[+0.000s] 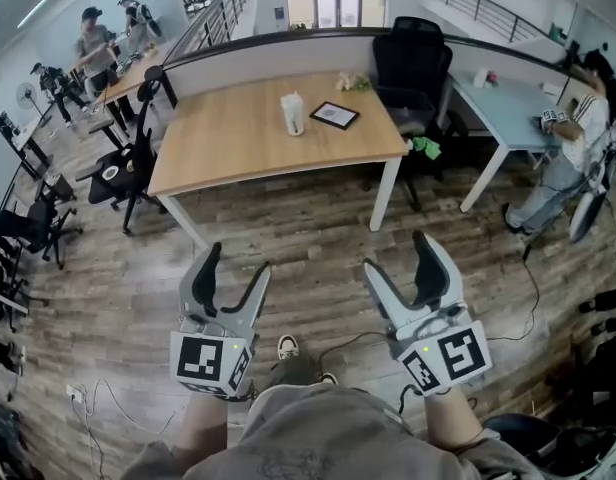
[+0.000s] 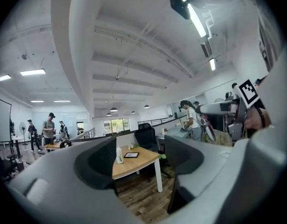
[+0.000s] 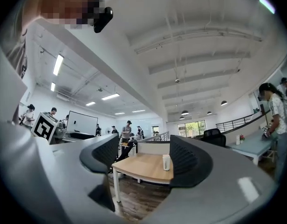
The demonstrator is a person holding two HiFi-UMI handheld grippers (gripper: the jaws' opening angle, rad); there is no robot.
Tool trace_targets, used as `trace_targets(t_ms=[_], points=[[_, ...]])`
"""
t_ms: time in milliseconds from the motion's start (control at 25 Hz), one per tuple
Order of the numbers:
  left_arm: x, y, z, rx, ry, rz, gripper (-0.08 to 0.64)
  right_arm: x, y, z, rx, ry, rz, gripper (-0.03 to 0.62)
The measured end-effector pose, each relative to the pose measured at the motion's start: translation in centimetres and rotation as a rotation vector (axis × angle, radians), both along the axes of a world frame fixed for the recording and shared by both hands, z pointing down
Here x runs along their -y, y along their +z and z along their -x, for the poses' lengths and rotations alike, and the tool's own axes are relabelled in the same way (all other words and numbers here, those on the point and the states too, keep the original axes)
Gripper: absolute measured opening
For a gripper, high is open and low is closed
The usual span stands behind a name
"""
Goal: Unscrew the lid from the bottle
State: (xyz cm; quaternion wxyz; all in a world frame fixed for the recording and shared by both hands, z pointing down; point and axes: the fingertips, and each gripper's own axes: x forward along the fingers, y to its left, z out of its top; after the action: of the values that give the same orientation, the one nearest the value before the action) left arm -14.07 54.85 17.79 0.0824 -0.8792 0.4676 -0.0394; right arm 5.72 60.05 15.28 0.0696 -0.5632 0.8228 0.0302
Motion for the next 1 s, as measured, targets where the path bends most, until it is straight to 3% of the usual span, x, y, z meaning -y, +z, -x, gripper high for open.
trace_targets(t_ms=[80, 480, 1000], points=[[0.6, 0.2, 0.4, -0.008, -0.015, -0.002, 0.342, 0.7, 0.4, -0.1, -0.014, 0.006, 0.009, 0.337], [7.5, 1.5, 1.1, -0.027, 0.006, 0.019, 0.347, 7.4, 2.2, 0.9, -0.027, 0.002, 0.056, 0.337], [24.6, 2.9, 2.1, -0.004, 0.05, 0.08, 0.354, 24.6, 3.4, 2.5, -0.03, 0.024, 0.139, 0.337]])
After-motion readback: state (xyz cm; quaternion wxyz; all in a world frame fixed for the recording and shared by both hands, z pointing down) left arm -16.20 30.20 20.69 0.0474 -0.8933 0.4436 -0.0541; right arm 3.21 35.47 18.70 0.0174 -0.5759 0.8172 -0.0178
